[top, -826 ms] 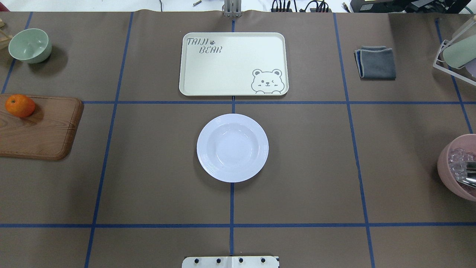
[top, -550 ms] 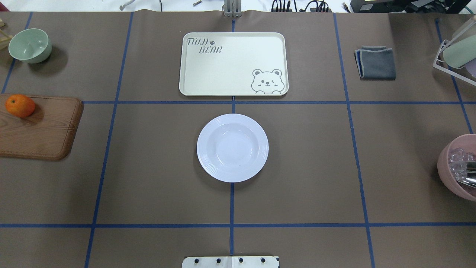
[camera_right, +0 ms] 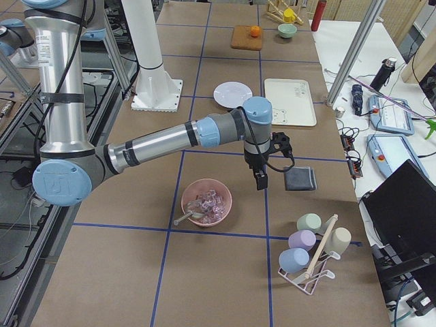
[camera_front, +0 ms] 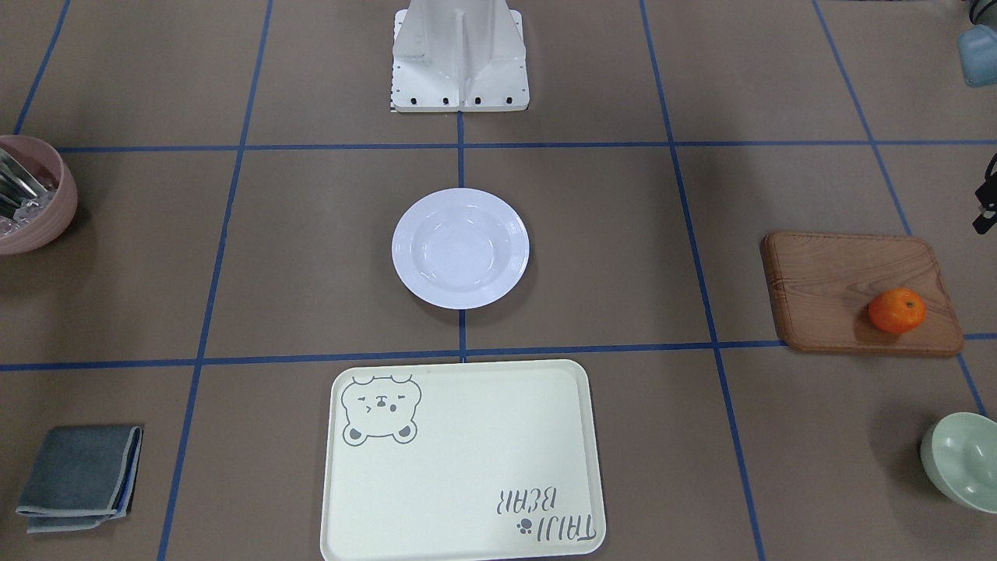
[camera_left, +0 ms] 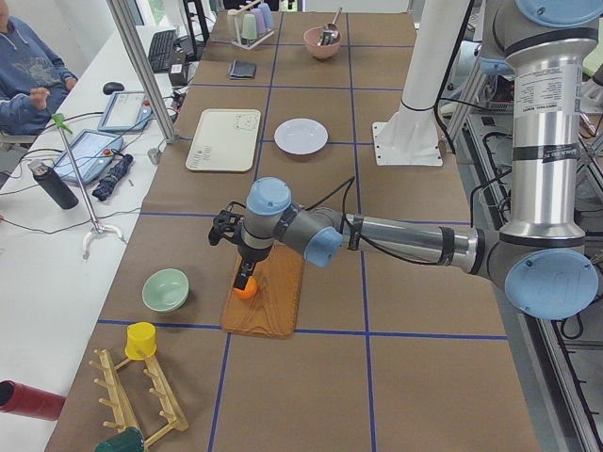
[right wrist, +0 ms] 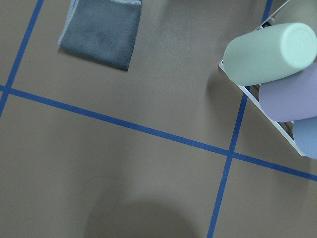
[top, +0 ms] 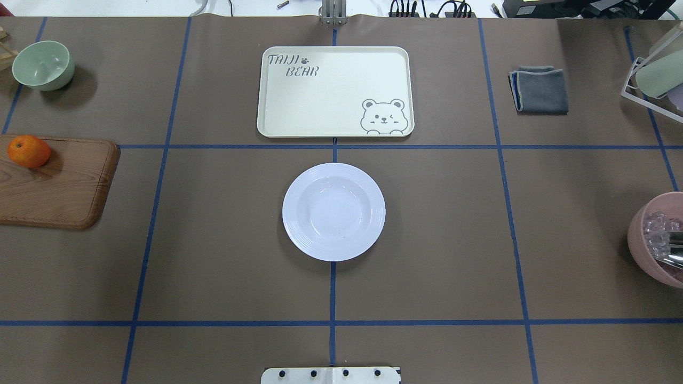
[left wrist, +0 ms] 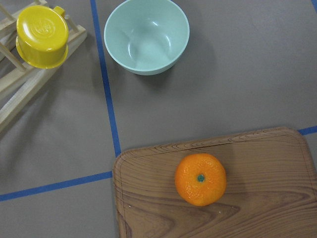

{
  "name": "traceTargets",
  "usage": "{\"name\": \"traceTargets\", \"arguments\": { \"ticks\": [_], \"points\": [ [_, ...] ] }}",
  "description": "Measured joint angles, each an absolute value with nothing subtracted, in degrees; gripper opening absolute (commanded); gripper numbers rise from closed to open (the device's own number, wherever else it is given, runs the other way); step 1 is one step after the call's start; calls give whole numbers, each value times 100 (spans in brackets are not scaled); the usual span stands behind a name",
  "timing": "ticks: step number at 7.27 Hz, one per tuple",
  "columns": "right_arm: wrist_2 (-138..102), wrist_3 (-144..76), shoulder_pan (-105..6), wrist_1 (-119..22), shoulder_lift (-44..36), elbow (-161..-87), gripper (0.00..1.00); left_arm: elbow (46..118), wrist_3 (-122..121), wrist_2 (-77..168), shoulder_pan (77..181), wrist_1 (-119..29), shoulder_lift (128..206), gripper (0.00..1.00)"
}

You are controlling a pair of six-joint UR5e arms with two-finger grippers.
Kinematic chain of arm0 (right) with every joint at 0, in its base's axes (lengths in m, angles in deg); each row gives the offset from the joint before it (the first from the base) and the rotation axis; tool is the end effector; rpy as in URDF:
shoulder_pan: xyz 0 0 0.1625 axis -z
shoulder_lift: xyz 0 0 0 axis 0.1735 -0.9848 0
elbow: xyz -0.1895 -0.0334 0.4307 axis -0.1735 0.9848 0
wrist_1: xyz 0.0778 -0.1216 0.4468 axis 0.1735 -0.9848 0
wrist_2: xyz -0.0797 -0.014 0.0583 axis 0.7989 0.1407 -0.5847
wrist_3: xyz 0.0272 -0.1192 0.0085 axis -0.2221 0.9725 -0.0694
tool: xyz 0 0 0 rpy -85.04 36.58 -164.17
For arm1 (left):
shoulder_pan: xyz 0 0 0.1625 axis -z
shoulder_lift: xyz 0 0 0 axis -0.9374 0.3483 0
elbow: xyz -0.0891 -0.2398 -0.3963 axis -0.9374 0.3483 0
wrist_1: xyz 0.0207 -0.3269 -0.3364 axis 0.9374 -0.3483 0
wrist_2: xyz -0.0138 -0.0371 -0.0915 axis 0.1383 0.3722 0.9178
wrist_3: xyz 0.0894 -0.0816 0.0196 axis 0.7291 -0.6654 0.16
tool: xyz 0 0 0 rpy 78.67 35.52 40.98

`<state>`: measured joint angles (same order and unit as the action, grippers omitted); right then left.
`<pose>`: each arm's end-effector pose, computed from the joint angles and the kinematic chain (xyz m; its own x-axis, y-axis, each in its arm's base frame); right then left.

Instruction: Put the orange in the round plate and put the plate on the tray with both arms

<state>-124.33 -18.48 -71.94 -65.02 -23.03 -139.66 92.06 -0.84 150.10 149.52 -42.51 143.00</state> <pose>-0.0227 -0.5571 0.5476 0.7449 -0.2621 0.6135 0.1215 0.9575 0.2615 0.0366 -0.5514 0.6137 0.7530 0.2031 -0.6259 0.0501 0.9307 0.3623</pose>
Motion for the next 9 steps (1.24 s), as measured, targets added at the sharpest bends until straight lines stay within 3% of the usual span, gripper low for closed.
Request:
{"name": "traceTargets", "arguments": {
  "ticks": [5,9],
  "points": [
    [-12473,-1904,-7192,-6511,-2283,-14026,100,9323,257,14804,14798,-4293,14077,98],
    [-12432,-1930,-7120,-6478,-2269,-14006,100,8757,-324,14765,14574,-4399,14310,98]
  ]
}}
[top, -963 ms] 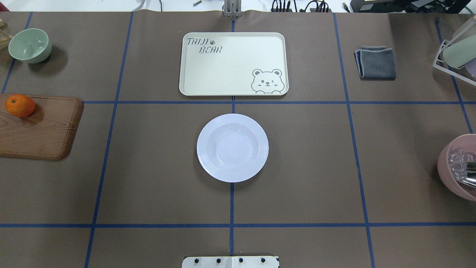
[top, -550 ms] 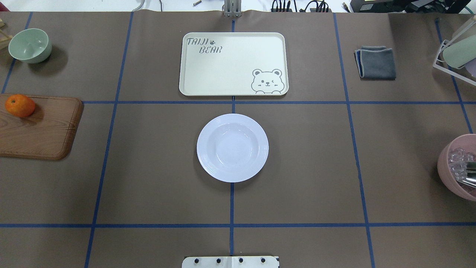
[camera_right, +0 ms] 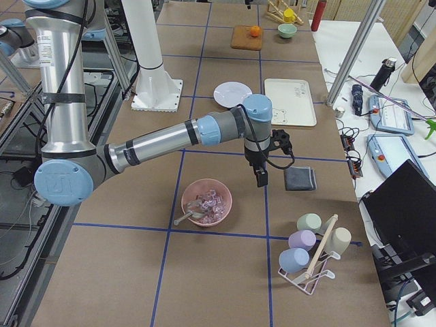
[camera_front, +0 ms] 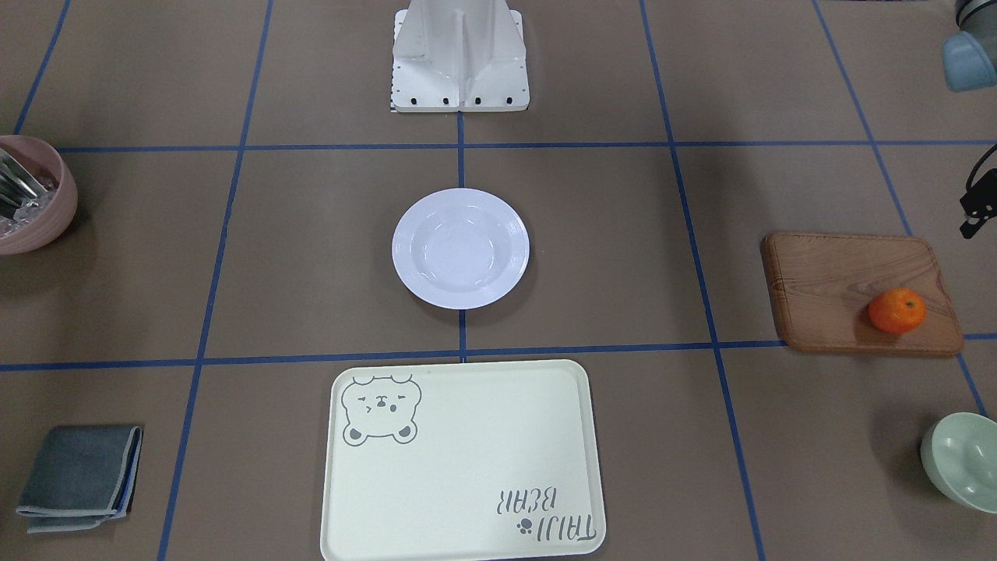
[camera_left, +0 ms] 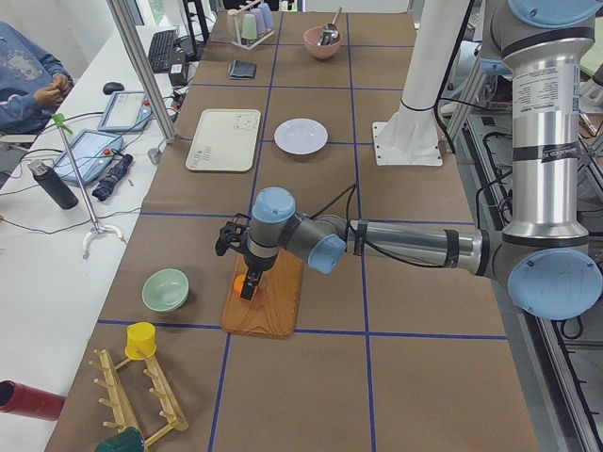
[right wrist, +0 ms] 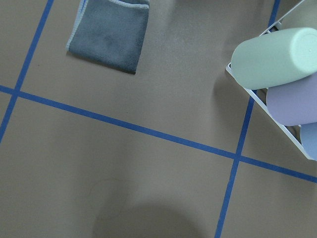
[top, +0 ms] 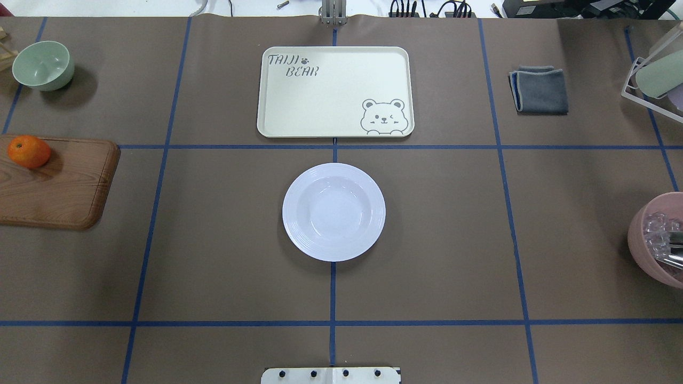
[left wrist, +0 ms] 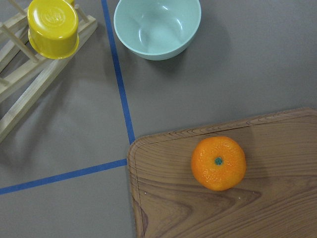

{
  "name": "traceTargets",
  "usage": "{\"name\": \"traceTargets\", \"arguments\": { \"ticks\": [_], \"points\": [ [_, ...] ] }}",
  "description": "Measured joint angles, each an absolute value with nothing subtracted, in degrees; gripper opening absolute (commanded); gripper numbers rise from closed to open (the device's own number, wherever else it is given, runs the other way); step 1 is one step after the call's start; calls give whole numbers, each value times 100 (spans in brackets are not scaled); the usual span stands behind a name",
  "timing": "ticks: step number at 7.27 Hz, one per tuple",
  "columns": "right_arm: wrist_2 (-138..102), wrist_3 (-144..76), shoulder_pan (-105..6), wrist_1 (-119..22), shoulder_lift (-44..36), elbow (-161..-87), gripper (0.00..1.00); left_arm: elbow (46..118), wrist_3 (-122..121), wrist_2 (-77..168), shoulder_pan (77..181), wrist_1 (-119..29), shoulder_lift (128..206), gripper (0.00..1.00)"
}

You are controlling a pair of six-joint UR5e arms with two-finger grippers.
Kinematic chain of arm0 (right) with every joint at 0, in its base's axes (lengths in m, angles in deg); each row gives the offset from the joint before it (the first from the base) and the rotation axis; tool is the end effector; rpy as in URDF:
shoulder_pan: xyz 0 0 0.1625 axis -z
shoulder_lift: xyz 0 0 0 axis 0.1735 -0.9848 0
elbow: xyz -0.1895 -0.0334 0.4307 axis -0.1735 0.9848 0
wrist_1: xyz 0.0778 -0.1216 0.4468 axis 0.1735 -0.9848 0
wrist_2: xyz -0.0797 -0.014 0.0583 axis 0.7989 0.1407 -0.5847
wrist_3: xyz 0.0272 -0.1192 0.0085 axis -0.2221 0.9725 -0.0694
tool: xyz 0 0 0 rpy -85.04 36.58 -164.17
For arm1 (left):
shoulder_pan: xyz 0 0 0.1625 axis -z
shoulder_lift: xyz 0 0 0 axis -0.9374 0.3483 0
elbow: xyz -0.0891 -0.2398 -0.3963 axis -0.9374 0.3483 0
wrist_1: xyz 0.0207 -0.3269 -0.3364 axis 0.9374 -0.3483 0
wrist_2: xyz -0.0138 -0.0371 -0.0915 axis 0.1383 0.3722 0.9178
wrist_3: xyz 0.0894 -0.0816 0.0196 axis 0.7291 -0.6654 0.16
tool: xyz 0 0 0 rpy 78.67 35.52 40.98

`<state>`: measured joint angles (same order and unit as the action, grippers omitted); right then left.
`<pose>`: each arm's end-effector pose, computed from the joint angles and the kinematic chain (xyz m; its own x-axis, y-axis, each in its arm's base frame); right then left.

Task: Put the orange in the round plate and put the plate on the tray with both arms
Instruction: 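Reach the left gripper to the orange on the wooden board and grasp it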

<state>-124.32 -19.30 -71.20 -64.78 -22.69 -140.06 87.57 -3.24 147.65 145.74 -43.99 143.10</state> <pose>-0.0302 -0.5586 0.5400 0.7418 -0.2684 0.6145 0.1226 0.9552 0.2692 0.0695 -0.5518 0.6577 0.7721 0.1719 -0.6118 0.0242 0.9541 0.2985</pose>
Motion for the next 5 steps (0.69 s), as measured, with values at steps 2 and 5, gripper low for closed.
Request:
{"name": "traceTargets", "arguments": {
  "ticks": [2,5],
  "points": [
    [-12415,-1936,-7115,-6460,-2277,-14010,100,8067,-431,14750,14297,-4505,14734,98],
    [-12406,-1937,-7114,-6450,-2311,-14004,100,7352,-607,14786,13837,-4747,15359,98]
  ]
}}
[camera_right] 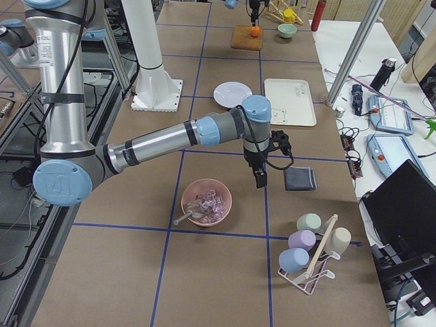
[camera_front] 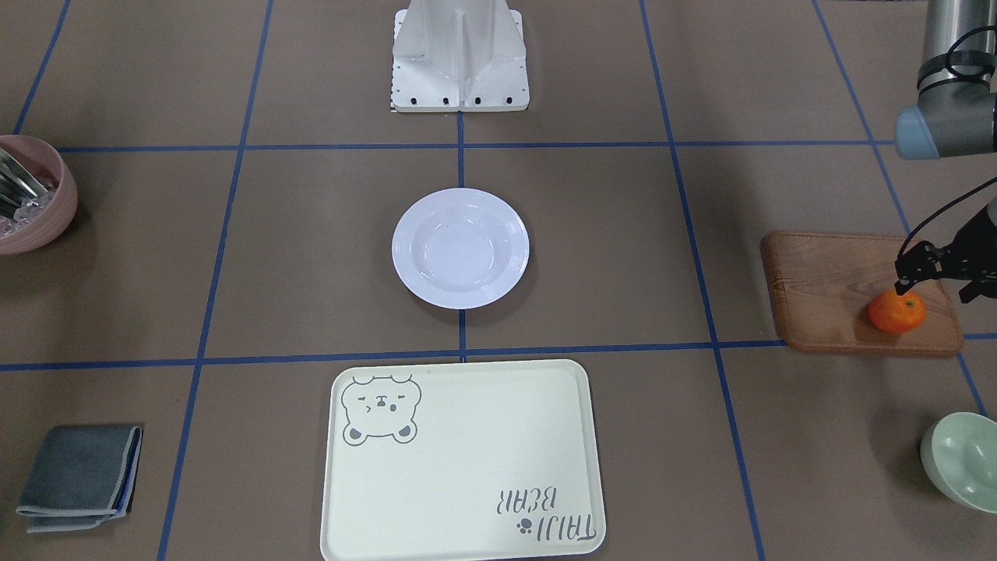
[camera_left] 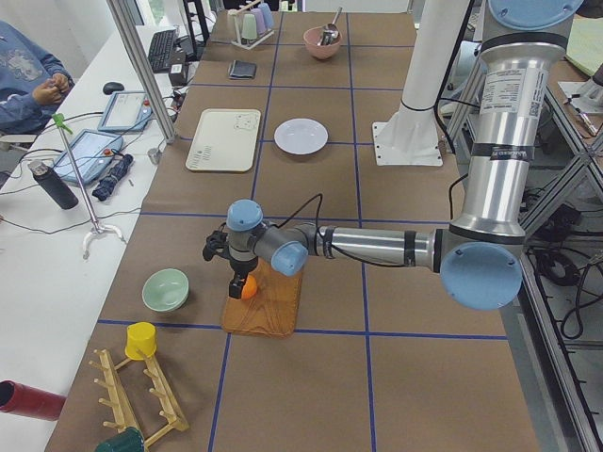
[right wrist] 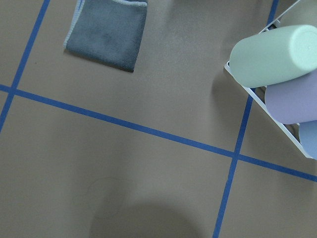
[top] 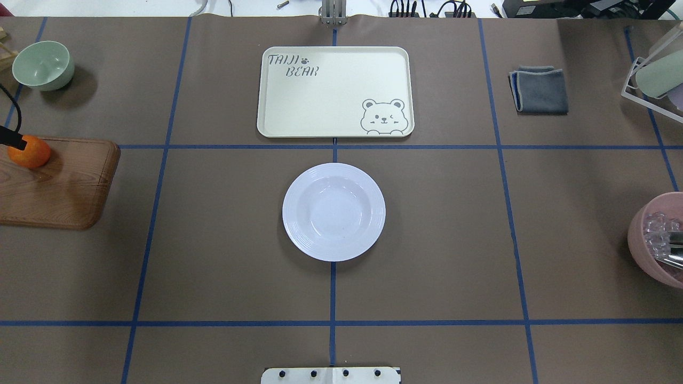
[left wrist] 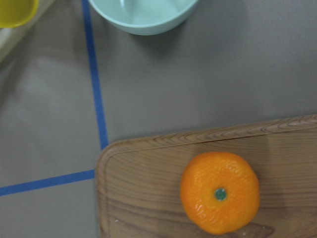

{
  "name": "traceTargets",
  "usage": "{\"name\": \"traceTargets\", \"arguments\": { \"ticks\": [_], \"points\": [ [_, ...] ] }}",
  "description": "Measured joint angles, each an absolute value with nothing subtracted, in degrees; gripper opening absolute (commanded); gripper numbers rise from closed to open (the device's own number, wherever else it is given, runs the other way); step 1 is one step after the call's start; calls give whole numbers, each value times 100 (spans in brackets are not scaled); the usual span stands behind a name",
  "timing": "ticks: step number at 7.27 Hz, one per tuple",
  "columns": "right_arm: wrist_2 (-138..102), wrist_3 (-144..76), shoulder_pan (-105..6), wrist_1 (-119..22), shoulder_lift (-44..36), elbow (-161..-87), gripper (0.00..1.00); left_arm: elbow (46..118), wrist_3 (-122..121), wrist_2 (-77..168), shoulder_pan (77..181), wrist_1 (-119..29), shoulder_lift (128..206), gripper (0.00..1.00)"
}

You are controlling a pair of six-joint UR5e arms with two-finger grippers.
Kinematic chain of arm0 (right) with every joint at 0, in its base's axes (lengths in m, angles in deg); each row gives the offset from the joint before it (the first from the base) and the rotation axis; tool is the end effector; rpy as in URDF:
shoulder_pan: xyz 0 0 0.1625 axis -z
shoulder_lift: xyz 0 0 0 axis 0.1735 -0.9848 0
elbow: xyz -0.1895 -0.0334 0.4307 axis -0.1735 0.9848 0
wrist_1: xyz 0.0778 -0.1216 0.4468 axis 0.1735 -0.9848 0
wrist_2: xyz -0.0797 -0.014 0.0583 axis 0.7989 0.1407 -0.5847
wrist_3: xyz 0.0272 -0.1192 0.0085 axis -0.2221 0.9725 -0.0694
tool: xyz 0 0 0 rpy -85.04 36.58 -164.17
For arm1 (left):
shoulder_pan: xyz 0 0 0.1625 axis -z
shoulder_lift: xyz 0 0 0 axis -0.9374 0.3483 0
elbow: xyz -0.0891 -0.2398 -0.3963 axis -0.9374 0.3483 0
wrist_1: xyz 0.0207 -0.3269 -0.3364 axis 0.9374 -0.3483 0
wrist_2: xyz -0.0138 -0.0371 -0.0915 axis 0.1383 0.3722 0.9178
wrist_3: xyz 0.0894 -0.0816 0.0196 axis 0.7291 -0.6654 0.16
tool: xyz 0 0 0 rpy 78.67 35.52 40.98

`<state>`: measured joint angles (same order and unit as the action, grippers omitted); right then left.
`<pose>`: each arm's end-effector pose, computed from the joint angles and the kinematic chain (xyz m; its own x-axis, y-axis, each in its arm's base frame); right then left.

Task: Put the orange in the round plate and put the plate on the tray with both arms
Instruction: 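Reach the left gripper to the orange on the wooden board and grasp it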

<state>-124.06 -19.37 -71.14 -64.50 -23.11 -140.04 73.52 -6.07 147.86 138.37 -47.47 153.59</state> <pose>-0.0300 -0.5563 0.5440 0.7450 -0.2657 0.6119 0.1227 0.9562 0.2659 0.1713 -0.6186 0.6838 0.7457 0.2220 -0.6282 -0.0626 0.9620 0.2657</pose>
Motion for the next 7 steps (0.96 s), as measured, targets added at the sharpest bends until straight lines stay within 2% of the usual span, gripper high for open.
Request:
{"name": "traceTargets", "arguments": {
  "ticks": [4,5,6,7],
  "points": [
    [-12403,-1936,-7110,-6446,-2316,-13997,100,6750,-596,14787,13611,-4774,15788,97],
    [-12404,-1938,-7108,-6446,-2305,-13997,100,6645,-592,14794,13572,-4770,15814,90],
    [-12412,-1942,-7106,-6446,-2293,-13998,100,6551,-589,14802,13550,-4767,15816,56],
    [-12421,-1944,-7105,-6446,-2289,-14001,100,6507,-592,14806,13541,-4760,15803,1]
  ]
}}
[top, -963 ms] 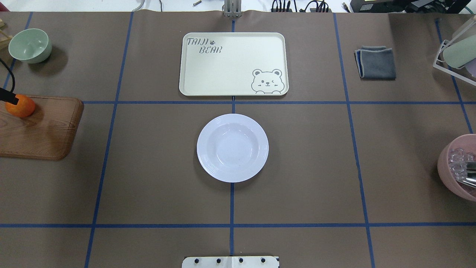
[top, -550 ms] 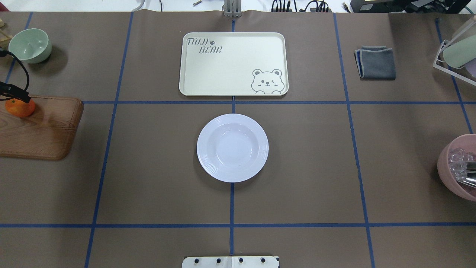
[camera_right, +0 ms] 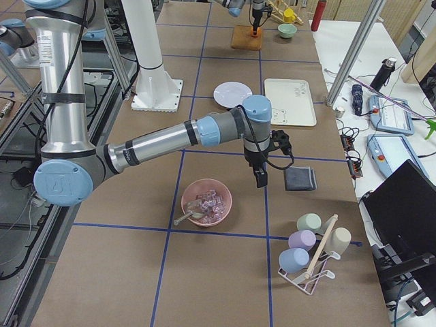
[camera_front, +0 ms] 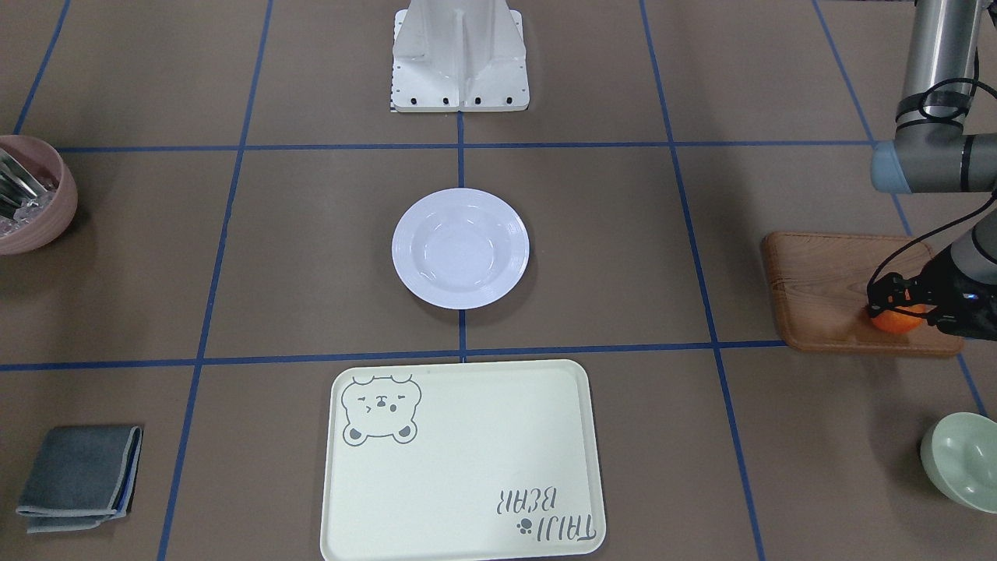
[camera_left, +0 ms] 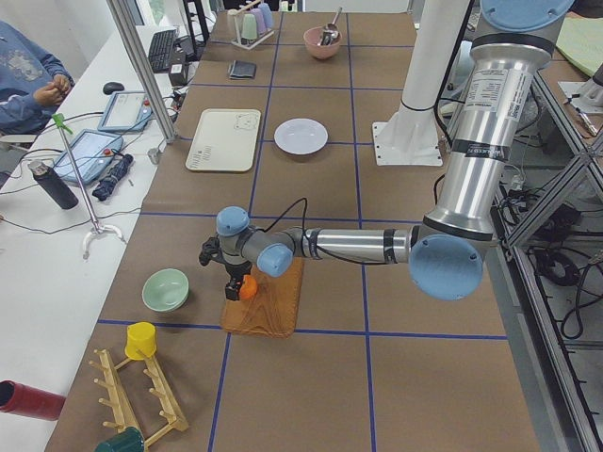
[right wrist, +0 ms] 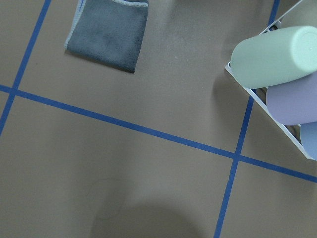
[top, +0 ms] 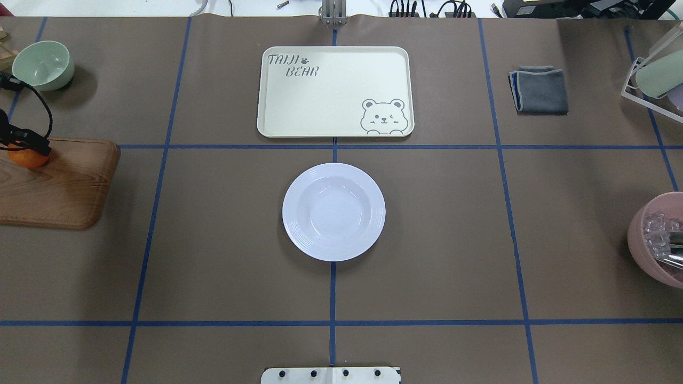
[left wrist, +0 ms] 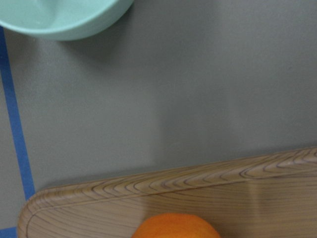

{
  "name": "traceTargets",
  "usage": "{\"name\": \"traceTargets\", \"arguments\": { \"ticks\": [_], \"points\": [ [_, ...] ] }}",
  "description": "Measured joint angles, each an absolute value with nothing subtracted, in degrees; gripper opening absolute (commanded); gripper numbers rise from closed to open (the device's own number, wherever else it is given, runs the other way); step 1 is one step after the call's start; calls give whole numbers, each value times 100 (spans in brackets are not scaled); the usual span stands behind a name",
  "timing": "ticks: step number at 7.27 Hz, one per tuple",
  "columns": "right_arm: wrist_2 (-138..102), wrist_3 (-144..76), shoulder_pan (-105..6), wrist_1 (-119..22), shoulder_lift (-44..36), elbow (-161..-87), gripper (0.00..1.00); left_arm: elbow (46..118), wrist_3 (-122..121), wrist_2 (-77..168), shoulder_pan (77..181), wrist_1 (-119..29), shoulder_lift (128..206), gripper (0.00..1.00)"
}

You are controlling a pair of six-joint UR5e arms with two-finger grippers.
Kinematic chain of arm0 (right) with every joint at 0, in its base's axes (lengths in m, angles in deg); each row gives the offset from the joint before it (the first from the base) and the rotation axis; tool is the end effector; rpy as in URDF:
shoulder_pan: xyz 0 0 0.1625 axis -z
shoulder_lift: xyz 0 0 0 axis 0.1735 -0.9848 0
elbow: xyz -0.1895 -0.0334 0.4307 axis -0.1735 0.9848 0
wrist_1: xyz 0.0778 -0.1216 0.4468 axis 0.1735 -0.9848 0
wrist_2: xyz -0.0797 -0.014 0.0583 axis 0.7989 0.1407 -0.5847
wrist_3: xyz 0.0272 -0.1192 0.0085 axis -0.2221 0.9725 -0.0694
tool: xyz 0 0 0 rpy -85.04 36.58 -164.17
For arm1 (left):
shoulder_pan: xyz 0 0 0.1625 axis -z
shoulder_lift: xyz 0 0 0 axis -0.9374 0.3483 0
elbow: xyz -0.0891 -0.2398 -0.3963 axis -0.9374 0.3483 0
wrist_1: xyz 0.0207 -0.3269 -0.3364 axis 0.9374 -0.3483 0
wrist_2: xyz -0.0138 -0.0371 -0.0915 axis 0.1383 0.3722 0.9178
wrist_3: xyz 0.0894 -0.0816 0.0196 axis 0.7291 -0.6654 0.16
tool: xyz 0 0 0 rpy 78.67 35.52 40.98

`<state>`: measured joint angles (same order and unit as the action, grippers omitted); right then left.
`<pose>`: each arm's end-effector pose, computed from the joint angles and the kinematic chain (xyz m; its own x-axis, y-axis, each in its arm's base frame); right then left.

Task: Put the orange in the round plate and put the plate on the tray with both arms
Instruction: 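Reach the left gripper to the orange on the wooden board and grasp it, then carry the orange with the left gripper onto the white plate while the right arm approaches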

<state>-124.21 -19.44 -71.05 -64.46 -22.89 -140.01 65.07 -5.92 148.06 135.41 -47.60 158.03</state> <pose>-0.0313 -0.5577 0.5419 0.7426 -0.2685 0.6136 0.1232 0.9552 0.2689 0.2161 -0.6371 0.7187 0.7481 0.2244 -0.6244 -0.1214 0.9715 0.2036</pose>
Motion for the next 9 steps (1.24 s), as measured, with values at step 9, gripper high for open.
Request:
{"name": "traceTargets", "arguments": {
  "ticks": [9],
  "points": [
    [-12466,-2686,-6774,-6447,-2018,-13996,100,8990,-4223,15040,11823,-2432,17153,0]
  ]
}}
